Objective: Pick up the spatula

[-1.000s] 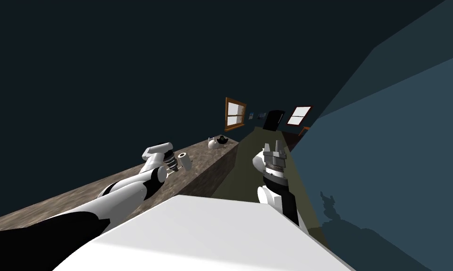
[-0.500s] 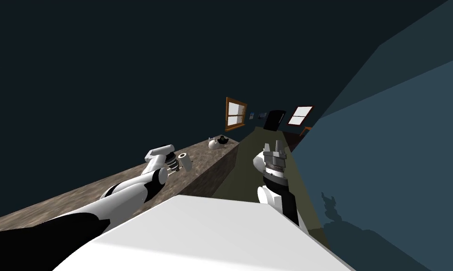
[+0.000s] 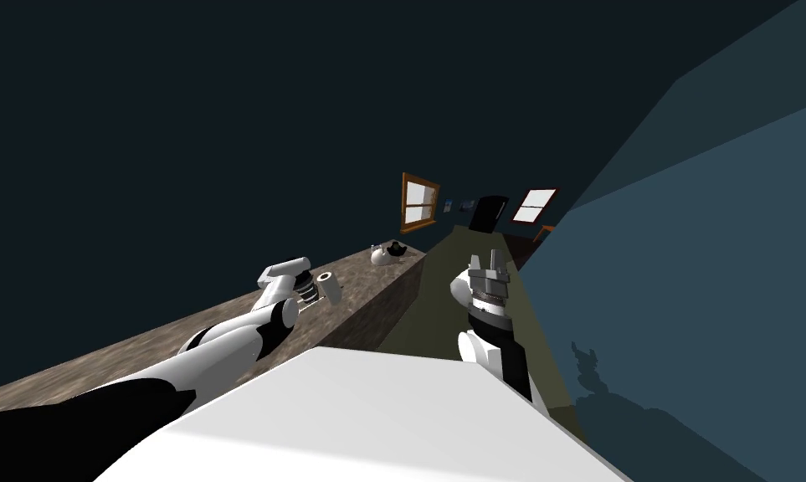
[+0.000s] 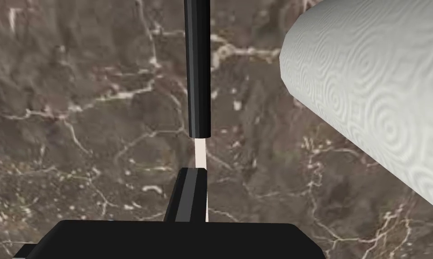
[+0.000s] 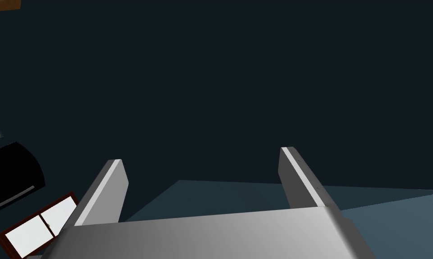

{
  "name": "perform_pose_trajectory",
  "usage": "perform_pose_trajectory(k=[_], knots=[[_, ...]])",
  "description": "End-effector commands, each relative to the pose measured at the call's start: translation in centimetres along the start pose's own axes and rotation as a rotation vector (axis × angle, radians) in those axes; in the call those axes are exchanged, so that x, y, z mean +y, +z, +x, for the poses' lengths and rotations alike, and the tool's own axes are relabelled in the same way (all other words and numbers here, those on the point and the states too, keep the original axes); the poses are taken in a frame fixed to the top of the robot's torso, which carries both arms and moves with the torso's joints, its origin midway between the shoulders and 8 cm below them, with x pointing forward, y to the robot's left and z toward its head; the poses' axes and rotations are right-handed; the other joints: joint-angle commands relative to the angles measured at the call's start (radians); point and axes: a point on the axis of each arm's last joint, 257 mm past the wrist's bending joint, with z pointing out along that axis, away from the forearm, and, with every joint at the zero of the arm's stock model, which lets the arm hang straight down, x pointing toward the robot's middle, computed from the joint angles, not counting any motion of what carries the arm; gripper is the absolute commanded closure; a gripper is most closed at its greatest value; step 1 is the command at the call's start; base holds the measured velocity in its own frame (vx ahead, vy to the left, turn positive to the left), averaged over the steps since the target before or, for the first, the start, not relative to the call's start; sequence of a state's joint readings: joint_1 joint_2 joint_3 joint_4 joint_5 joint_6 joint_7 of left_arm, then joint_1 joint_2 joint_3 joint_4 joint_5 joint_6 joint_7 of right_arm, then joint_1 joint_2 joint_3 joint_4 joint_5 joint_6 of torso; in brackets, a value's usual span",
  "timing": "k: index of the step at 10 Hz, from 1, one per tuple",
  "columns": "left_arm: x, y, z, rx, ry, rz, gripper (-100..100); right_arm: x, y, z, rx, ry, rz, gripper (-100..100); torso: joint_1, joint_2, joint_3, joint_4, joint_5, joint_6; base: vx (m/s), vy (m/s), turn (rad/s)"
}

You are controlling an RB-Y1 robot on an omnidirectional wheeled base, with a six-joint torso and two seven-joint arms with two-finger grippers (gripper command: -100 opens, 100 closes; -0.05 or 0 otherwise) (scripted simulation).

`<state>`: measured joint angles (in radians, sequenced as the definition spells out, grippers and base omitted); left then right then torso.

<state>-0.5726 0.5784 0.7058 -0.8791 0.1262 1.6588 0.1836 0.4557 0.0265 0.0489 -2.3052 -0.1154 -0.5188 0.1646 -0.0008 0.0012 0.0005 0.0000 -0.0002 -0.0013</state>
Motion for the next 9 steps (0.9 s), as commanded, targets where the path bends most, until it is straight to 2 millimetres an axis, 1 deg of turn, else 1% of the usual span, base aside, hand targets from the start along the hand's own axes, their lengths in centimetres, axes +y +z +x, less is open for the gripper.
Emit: perform_pose_trajectory(k=[1,2,3,4,5,7,8,9], knots=[[-2.0,-2.0,1.0,0.013,0.012,0.058,-100,0.0,0.0,0.0,0.0,0.0,0.0,0,0.0,0.0,0.0,0.0,0.0,0.0,-0.073,-0.081,0.028],[-2.9,-2.8,1.7,0.017,0.027,0.092,-100,0.0,0.0,0.0,0.0,0.0,0.0,0,-0.005,0.003,0.002,0.001,-0.001,0.0,-0.13,-0.12,0.103],[-2.9,-2.8,1.7,0.017,0.027,0.092,-100,0.0,0.0,0.0,0.0,0.0,0.0,0,-0.007,0.007,0.004,0.002,-0.002,0.0,-0.103,-0.07,0.04],[-3.1,-3.0,1.9,0.017,0.038,0.102,-100,0.0,0.0,0.0,0.0,0.0,0.0,0,-0.005,0.007,0.004,0.002,-0.001,0.0,-0.126,0.03,0.075],[-2.3,-2.3,-0.3,0.004,0.007,0.062,-100,0.0,0.0,0.0,0.0,0.0,0.0,0,0.001,0.008,0.005,0.002,0.0,-0.001,-0.095,0.11,-0.116],[-1.3,-1.6,-2.2,-0.009,-0.025,0.017,-100,0.0,0.0,0.0,0.0,0.0,0.0,0,0.009,0.003,0.002,0.001,0.002,0.0,0.018,0.128,-0.19],[-0.6,-1.4,-2.6,-0.013,-0.036,-0.008,-100,0.0,0.0,0.0,0.0,0.0,0.0,0,0.008,-0.001,-0.001,0.0,0.002,0.0,0.08,0.045,-0.11],[-0.2,-1.3,-2.4,-0.014,-0.036,-0.022,-100,0.0,0.0,0.0,0.0,0.0,0.0,0,0.004,-0.005,-0.003,-0.001,0.001,0.0,0.069,0.015,0.006]])
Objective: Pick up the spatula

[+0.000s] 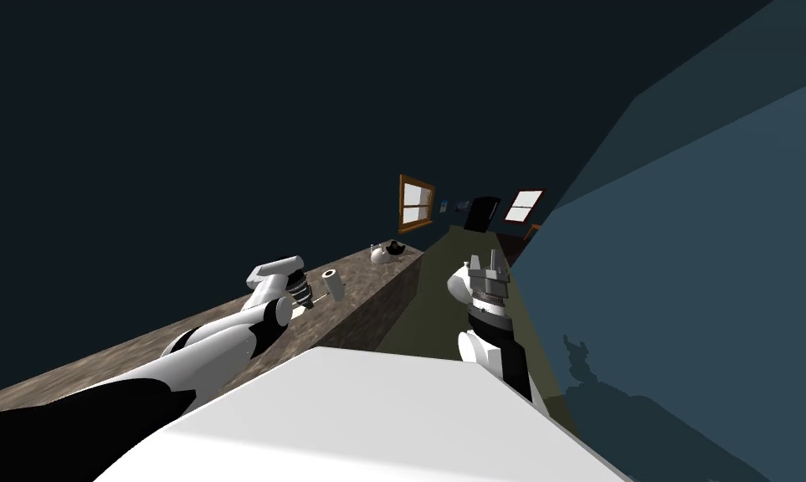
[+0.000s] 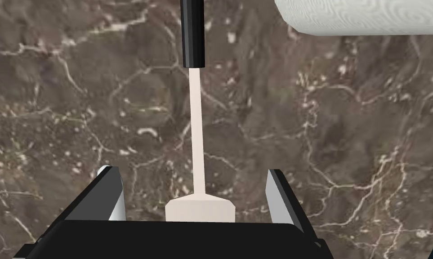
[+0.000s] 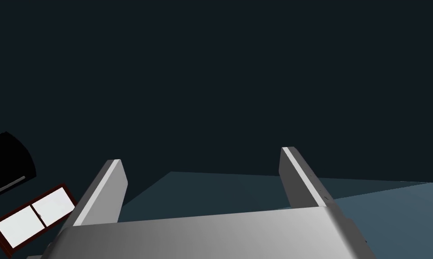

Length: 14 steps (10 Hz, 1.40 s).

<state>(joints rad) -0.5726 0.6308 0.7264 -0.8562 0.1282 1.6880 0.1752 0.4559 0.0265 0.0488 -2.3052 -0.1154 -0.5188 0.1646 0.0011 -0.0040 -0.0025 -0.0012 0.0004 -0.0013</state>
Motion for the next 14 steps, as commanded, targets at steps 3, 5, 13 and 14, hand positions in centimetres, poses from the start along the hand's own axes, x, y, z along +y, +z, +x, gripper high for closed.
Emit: perform_pose_trajectory(k=[3,5,13,14], knots=[[0.4,1.3,0.2,0.0,0.003,-0.003,-100,0.0,0.0,0.0,0.0,0.0,0.0,0,-0.001,0.003,0.002,0.001,0.0,0.0,0.014,0.005,0.011],[0.7,2.5,0.4,0.001,0.008,-0.003,-100,0.0,0.0,0.0,0.0,0.0,0.0,0,-0.001,0.004,0.002,0.001,0.0,0.0,0.017,0.012,0.02],[0.4,1.3,0.2,0.0,0.003,-0.003,100,0.0,0.0,0.0,0.0,0.0,0.0,0,0.002,0.002,0.001,0.0,0.001,0.0,0.0,0.0,-0.003],[0.2,0.5,0.1,0.0,0.001,-0.003,100,0.0,0.0,0.0,0.0,0.0,0.0,0,0.002,0.003,0.001,0.0,0.001,0.001,-0.016,-0.011,-0.034]])
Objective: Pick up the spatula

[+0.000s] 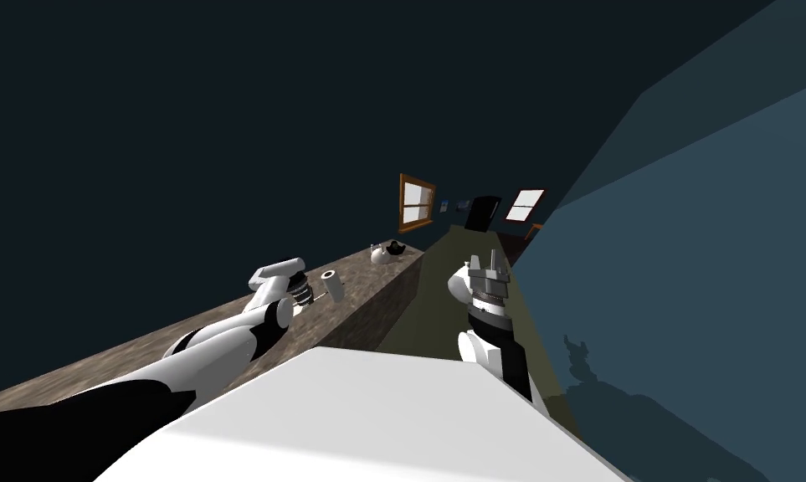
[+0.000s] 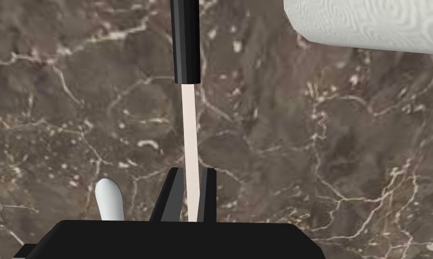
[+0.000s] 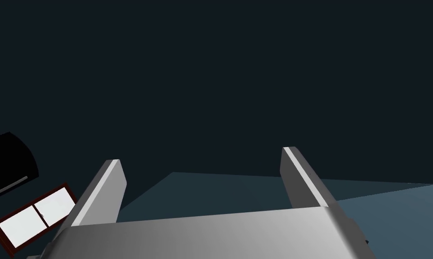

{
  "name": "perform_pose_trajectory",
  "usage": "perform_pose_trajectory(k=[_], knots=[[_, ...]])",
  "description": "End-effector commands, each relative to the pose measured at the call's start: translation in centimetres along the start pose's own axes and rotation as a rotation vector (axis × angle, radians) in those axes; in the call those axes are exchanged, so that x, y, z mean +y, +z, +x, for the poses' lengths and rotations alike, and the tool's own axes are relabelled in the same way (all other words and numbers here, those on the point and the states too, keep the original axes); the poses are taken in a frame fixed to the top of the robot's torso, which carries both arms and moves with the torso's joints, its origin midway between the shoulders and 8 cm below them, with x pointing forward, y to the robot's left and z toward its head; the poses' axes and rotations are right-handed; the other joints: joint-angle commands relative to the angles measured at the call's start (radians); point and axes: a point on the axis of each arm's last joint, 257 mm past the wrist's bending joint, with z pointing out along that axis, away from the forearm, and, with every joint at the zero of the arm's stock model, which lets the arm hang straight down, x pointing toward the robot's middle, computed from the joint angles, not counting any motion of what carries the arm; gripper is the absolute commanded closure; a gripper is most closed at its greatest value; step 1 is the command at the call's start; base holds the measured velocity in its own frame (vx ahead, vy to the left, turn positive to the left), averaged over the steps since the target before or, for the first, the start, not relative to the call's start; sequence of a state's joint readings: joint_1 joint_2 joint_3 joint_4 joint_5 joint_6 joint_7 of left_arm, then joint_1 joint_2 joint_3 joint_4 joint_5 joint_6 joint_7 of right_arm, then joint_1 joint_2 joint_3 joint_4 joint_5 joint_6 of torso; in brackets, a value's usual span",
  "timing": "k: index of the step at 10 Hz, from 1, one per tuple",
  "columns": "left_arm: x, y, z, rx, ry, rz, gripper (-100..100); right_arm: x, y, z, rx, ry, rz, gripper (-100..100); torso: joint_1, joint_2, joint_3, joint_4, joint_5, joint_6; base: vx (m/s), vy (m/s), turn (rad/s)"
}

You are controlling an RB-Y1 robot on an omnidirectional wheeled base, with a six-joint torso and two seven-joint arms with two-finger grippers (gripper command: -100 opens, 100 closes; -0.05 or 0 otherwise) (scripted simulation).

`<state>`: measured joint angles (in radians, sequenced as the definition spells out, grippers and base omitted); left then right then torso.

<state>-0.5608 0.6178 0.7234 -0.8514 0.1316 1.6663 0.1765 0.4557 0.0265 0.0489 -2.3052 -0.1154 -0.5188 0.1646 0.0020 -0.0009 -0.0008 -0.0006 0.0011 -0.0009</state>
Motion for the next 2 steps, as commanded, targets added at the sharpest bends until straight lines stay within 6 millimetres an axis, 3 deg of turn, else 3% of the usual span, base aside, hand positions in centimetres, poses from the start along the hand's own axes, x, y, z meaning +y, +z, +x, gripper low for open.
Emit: perform_pose_trajectory(k=[1,2], knots=[[0.0,0.0,0.0,0.0,0.0,0.0,100,0.0,0.0,0.0,0.0,0.0,0.0,0,0.0,0.0,0.0,0.0,0.0,0.0,-0.006,-0.004,-0.004],[0.0,-0.11,-0.02,0.0,0.0,-0.001,0,0.0,0.0,0.0,0.0,0.0,0.0,0,0.0,0.0,0.0,0.0,0.001,0.0,0.0,0.0,0.0]])
